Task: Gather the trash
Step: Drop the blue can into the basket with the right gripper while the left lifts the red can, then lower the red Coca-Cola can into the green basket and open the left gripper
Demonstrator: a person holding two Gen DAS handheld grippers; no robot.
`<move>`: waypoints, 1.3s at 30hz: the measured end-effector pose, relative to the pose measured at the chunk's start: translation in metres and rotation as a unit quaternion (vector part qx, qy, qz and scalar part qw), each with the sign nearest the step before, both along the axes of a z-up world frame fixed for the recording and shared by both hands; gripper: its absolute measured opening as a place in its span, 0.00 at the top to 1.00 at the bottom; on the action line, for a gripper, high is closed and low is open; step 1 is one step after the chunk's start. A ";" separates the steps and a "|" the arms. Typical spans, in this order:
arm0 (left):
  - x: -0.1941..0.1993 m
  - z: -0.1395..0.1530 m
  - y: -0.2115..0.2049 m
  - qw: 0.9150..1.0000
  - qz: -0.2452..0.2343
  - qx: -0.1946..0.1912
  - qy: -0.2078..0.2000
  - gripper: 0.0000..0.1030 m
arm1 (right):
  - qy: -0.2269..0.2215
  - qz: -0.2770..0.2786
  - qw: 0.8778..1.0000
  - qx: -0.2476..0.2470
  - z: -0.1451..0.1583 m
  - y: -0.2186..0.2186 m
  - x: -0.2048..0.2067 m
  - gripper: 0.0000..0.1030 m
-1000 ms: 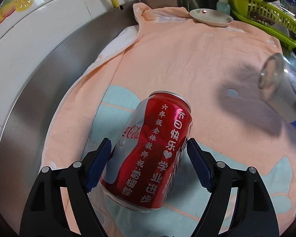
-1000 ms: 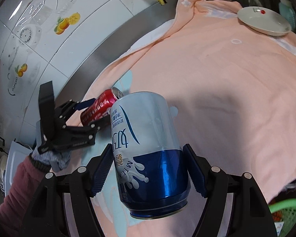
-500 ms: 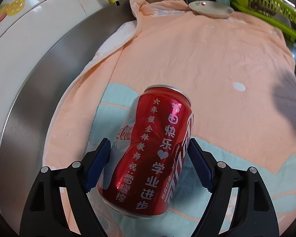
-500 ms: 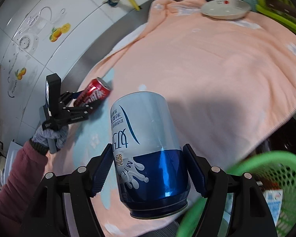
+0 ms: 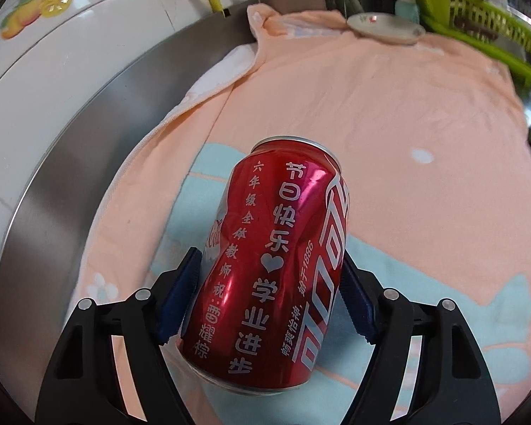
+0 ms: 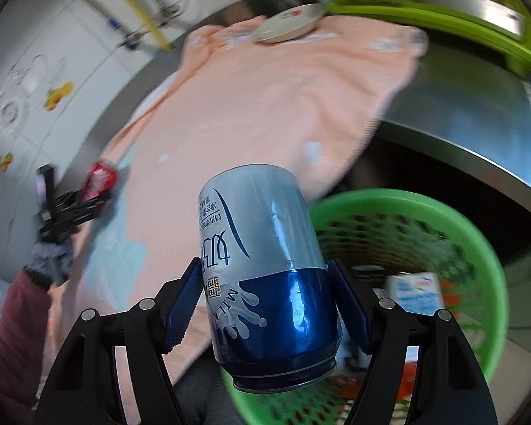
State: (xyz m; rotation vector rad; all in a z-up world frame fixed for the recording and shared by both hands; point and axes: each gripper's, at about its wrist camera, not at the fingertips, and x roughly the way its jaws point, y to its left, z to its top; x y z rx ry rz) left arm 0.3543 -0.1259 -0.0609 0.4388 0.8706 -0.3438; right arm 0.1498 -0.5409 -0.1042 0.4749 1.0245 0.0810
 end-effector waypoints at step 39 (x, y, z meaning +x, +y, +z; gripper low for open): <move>-0.234 0.002 -0.231 0.965 -0.221 -0.127 0.061 0.30 | -0.001 -0.047 0.997 -0.066 -0.011 -0.054 -0.090 0.26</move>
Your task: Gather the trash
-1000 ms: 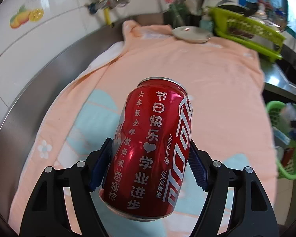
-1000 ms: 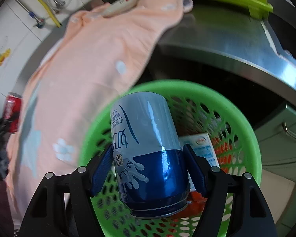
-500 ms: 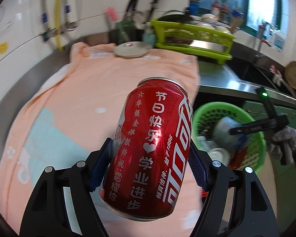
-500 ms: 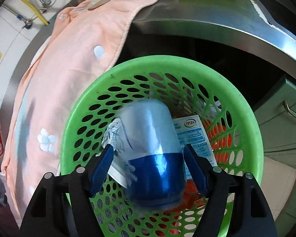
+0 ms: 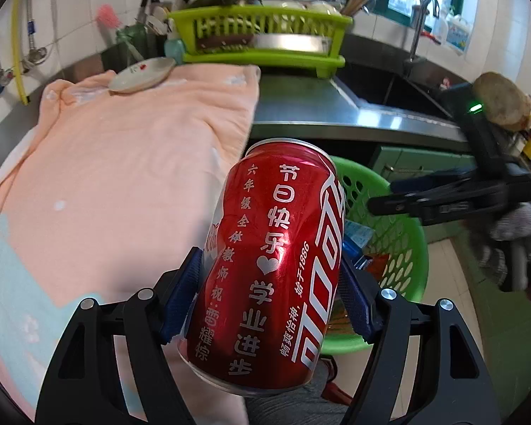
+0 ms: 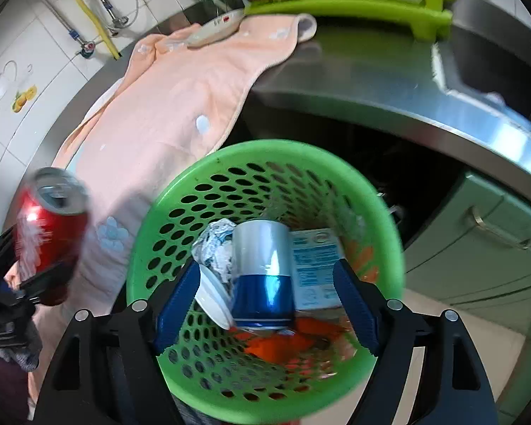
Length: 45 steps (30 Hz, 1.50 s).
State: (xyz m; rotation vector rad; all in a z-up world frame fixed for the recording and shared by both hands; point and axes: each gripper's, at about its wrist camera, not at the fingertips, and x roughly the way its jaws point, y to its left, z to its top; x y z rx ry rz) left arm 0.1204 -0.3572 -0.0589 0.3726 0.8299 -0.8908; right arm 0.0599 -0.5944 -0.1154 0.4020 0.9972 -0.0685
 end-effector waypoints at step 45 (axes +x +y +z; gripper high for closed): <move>0.003 -0.030 0.000 0.997 0.073 0.000 0.033 0.20 | -0.080 -0.032 0.995 -0.047 0.027 0.061 -0.082 0.21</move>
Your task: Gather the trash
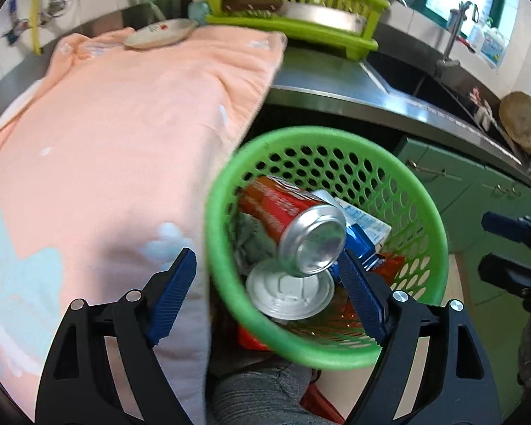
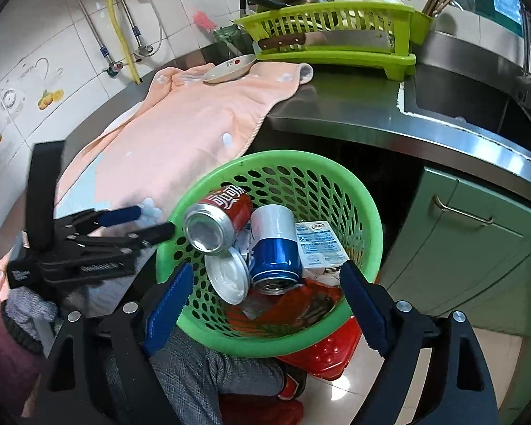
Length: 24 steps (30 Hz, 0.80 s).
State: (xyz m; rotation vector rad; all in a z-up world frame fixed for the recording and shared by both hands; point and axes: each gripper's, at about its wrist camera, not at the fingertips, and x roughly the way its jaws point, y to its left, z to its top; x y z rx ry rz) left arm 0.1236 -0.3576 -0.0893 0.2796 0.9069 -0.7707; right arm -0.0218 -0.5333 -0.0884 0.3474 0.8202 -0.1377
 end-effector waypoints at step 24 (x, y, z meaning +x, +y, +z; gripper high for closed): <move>-0.023 0.084 0.162 0.979 0.163 -0.027 -0.120 0.05 | -0.046 0.000 0.998 -0.037 0.042 0.084 0.015 0.11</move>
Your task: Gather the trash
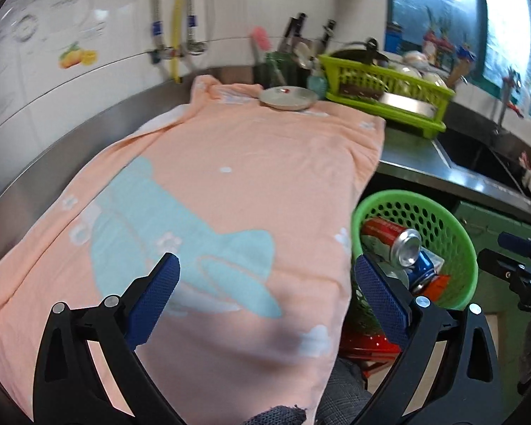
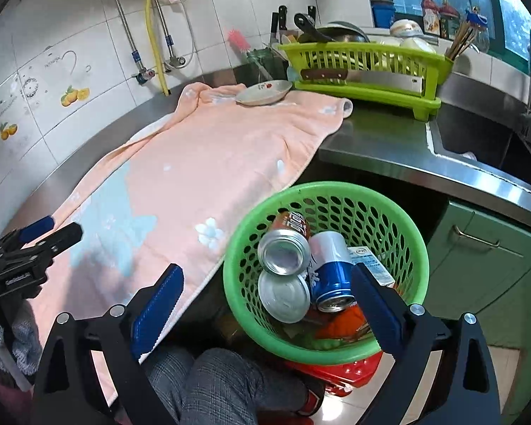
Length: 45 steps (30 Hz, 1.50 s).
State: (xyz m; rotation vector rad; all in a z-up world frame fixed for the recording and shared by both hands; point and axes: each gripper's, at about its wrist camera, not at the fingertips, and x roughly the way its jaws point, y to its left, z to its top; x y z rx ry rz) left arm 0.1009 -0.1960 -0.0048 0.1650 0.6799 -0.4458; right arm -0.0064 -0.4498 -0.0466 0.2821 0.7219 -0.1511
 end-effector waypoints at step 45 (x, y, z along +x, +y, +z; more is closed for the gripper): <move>-0.040 0.021 0.035 0.998 0.020 -0.043 -0.049 0.05 | -0.042 -0.003 0.999 -0.014 0.019 0.025 -0.021 0.11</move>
